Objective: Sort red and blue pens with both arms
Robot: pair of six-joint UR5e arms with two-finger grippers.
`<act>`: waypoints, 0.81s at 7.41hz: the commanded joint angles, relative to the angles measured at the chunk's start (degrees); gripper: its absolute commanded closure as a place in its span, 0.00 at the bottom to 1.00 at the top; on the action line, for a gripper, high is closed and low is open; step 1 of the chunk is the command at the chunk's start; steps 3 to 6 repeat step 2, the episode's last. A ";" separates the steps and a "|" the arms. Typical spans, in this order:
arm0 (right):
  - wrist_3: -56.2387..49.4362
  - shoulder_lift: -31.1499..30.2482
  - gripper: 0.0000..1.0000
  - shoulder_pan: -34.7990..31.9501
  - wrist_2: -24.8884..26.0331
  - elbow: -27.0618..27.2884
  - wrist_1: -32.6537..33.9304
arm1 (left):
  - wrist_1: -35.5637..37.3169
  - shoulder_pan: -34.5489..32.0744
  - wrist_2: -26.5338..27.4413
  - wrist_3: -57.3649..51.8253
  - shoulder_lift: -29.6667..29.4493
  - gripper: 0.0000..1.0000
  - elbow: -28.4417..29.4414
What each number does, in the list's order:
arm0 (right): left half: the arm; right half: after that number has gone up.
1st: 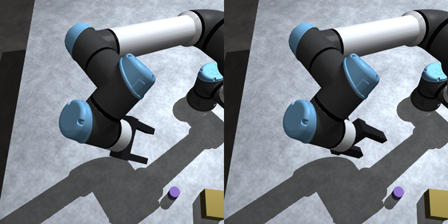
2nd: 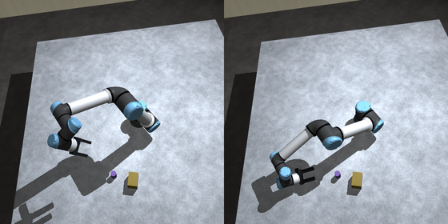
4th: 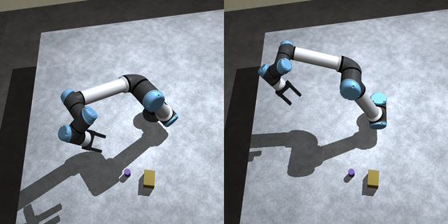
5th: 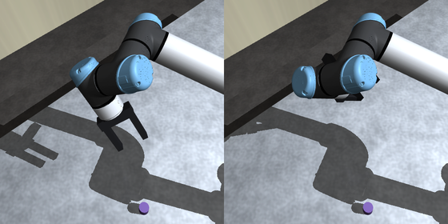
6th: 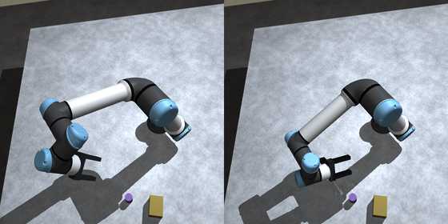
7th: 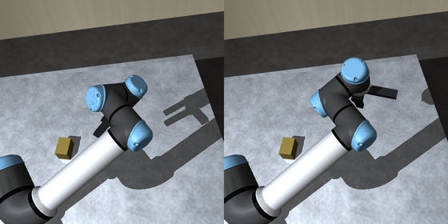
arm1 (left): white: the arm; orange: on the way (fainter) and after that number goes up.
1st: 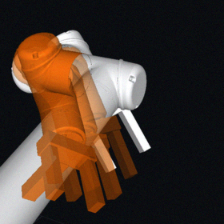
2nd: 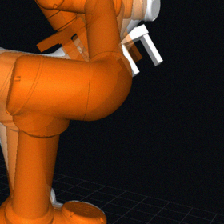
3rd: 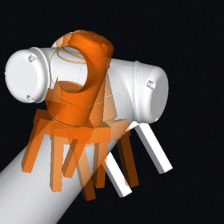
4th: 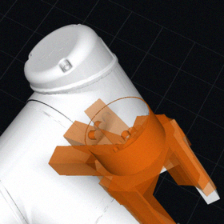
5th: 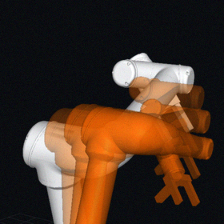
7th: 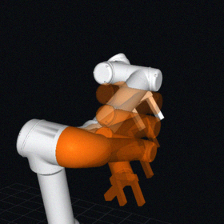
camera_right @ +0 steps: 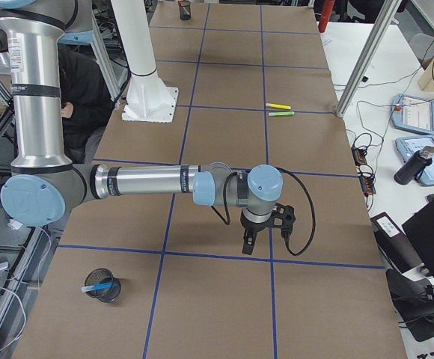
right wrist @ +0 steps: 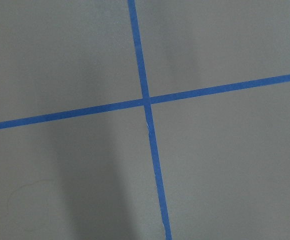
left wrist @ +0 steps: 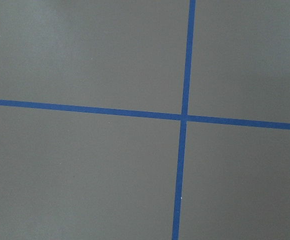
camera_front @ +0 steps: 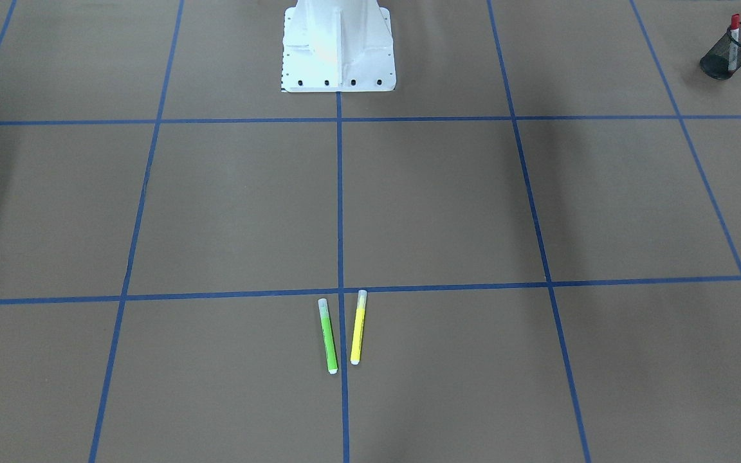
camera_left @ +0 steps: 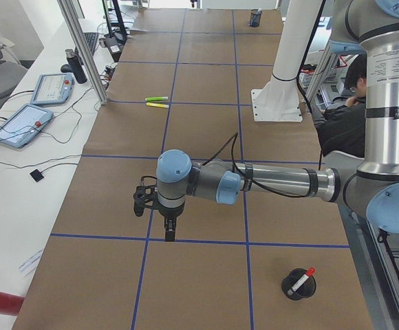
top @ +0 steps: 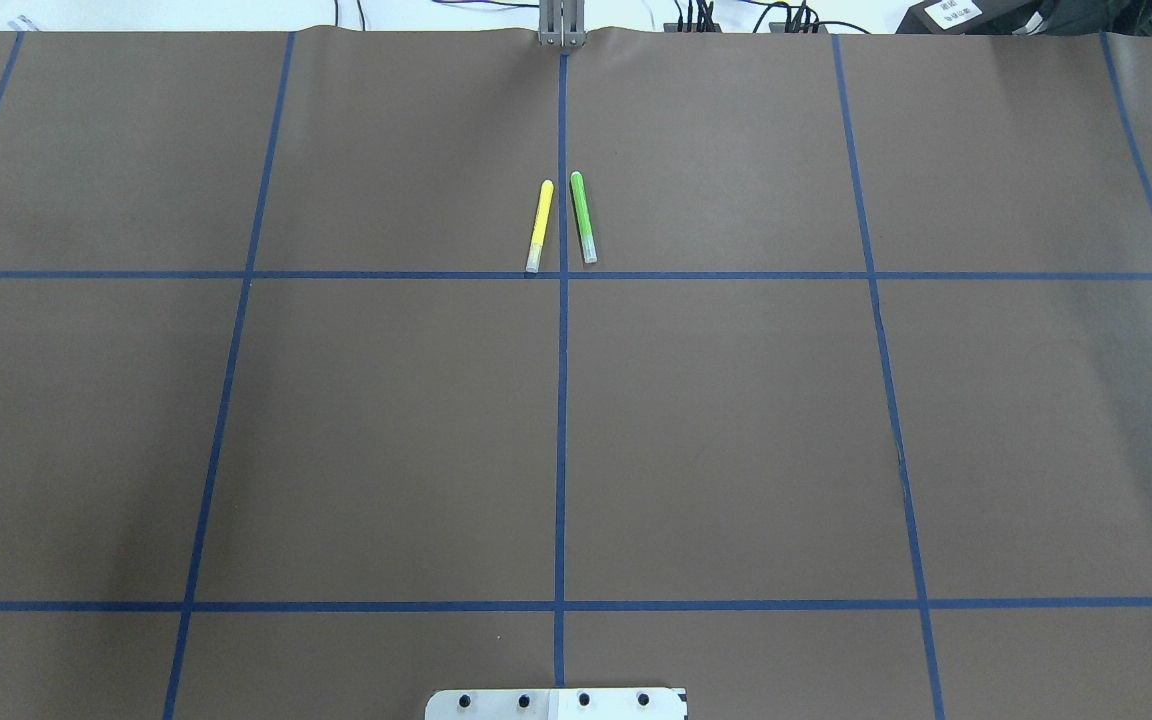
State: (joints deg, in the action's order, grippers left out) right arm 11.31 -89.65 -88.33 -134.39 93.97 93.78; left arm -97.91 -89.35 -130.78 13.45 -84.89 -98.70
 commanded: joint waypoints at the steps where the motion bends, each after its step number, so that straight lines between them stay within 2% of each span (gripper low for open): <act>1: 0.02 0.00 0.00 0.00 0.01 -0.01 0.00 | 0.00 -0.03 0.00 0.00 -0.01 0.00 0.00; 6: 0.02 -0.09 0.00 0.00 0.01 -0.10 0.00 | -0.09 -0.03 -0.09 0.00 -0.01 0.00 0.00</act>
